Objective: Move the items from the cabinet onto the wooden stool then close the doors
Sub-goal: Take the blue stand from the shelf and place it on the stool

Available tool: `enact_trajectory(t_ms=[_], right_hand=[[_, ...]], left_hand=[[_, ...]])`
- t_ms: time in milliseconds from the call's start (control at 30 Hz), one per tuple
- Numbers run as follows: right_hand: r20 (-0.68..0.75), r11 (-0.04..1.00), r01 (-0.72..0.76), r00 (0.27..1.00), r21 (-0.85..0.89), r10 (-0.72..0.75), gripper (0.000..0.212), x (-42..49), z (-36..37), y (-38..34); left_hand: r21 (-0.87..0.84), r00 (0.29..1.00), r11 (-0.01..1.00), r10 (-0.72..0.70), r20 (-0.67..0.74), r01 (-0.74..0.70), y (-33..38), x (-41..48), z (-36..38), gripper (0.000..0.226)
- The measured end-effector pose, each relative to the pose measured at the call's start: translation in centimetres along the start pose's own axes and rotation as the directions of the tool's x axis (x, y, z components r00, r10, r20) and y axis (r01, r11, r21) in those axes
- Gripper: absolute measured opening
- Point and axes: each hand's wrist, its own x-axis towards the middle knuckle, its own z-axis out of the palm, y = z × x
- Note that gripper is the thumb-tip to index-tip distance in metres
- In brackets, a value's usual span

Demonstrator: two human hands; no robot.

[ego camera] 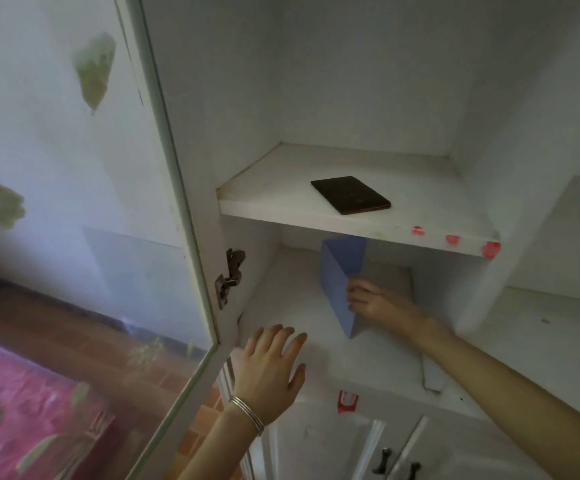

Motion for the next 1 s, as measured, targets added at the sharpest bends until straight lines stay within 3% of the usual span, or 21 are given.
enact_trajectory(t_ms=[33,100,167,300,533,667,833,1000], right_hand=[[-0.079,0.999,-0.019,0.997,-0.05,0.015,0.03,-0.4,-0.4,-0.7],[-0.264,0.989,0.081,0.958,-0.123,-0.111,0.029,-1.7,-0.9,-1.6],[-0.319,0.979,0.119,0.933,-0.168,-0.168,0.024,-3.2,-1.4,-3.2],[-0.455,0.986,0.138,0.875,-0.095,-0.166,0.015,-6.2,-4.0,-7.4],[-0.658,0.995,0.09,0.747,-0.044,-0.097,0.011,-10.9,-9.1,-16.2],[-0.7,0.999,0.015,0.714,0.045,0.021,0.015,-12.9,-11.5,-20.0],[-0.652,0.987,-0.079,0.743,0.138,0.151,0.011,-15.9,-12.2,-23.9],[-0.595,0.962,-0.209,0.756,0.174,0.272,0.011,-20.1,-12.4,-27.2]], left_hand=[[0.002,1.0,1.0,0.003,-0.006,-0.003,0.2,-0.3,-0.3,0.045],[0.009,1.0,1.0,0.004,-0.016,-0.004,0.8,-1.0,-1.0,0.045],[0.014,1.0,1.0,0.006,-0.015,-0.006,1.5,-1.9,-1.9,0.046],[0.028,1.0,1.0,0.0,-0.004,0.0,3.4,-4.9,-4.3,0.047],[0.029,0.997,0.999,0.043,-0.071,-0.041,7.6,-11.6,-10.1,0.05],[0.042,0.987,0.998,0.043,-0.156,-0.037,8.9,-13.8,-13.4,0.048],[-0.013,0.943,0.988,0.143,-0.299,-0.154,9.8,-15.4,-15.5,0.025],[-0.109,0.922,0.954,0.235,-0.307,-0.28,11.0,-15.3,-15.4,0.019]])
